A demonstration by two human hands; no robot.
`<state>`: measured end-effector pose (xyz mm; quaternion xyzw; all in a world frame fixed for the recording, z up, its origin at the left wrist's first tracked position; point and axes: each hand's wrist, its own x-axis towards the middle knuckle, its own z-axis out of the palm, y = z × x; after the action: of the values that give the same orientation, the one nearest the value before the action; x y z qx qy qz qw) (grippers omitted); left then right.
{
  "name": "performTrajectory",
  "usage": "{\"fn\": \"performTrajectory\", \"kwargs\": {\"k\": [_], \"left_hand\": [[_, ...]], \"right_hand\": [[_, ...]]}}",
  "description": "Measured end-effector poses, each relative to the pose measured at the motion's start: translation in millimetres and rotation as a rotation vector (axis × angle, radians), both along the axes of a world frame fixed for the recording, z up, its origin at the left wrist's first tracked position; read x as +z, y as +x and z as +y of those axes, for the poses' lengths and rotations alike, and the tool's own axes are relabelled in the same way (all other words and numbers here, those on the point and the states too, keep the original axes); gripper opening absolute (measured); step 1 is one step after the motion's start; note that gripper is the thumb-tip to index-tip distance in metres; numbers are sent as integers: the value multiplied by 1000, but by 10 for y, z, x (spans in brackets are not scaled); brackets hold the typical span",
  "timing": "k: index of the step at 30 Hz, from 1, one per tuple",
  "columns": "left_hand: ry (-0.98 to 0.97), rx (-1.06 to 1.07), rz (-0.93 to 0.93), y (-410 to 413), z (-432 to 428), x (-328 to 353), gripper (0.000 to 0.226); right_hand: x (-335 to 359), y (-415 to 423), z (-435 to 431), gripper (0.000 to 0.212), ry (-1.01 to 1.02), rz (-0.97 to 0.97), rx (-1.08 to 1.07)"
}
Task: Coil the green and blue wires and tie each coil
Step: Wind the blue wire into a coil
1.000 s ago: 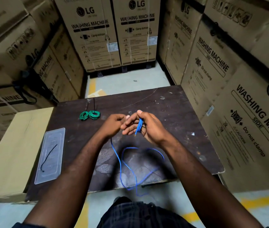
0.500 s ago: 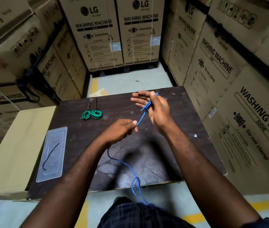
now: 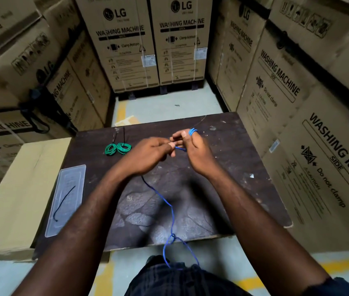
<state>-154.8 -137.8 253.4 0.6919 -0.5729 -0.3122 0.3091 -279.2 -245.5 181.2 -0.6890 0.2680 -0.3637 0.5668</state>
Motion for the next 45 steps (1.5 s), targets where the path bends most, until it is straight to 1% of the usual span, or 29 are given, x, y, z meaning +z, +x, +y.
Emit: {"fn": "performTrajectory", "kwargs": {"k": [2,3,6,9,10,13,15,20,23,25,28,33,35,38,39,41,42,44,45], "left_hand": [[-25,1,12,35,-30,117,30],[-34,-8,11,57,-52,163,30],[-61,-21,-15,130,-128,288,31],[-101,-30,-92,231,-200,354,35],[-114,-16,-116,252,-222,383,36],[-168,39,-207,283,-294,506,31],[-193,82,-250,291,-341,596,26],[-254,167,-254,406,-490,636,24],[-239,209,-190,514,-590,482,21],[-217,224,-118,588,-635,348,25],[-189,230,-67,712,-694,184,31],[-136,197,0,864,-786,14,27],[-120,184,37,925,-814,-63,34],[-106,134,82,1012,-828,-168,55],[-103,131,101,1037,-821,-200,58],[-93,136,187,1073,-795,-252,55],[-76,132,232,1083,-783,-259,49],[-40,113,293,1118,-763,-272,27],[-21,110,313,1105,-741,-250,22]], "right_hand": [[-6,-34,10,36,-81,53,32],[-2,-46,25,40,-77,62,66],[33,-66,94,48,15,57,132],[103,-89,142,48,-62,121,180],[124,-79,150,47,-58,127,199],[204,-44,179,42,47,122,220],[254,-24,205,43,75,130,226],[364,52,255,50,151,83,287],[463,113,233,53,188,21,298],[500,136,195,52,205,-28,309],[511,208,131,53,235,-85,304],[543,424,55,51,336,-176,318],[555,519,15,50,366,-197,307],[576,691,-37,52,403,-245,258],[585,749,-47,52,418,-265,238],[597,857,-66,51,446,-293,199],[606,910,-78,50,455,-310,187],[621,1027,-103,48,468,-355,173],[626,1073,-116,47,472,-377,164]]}}
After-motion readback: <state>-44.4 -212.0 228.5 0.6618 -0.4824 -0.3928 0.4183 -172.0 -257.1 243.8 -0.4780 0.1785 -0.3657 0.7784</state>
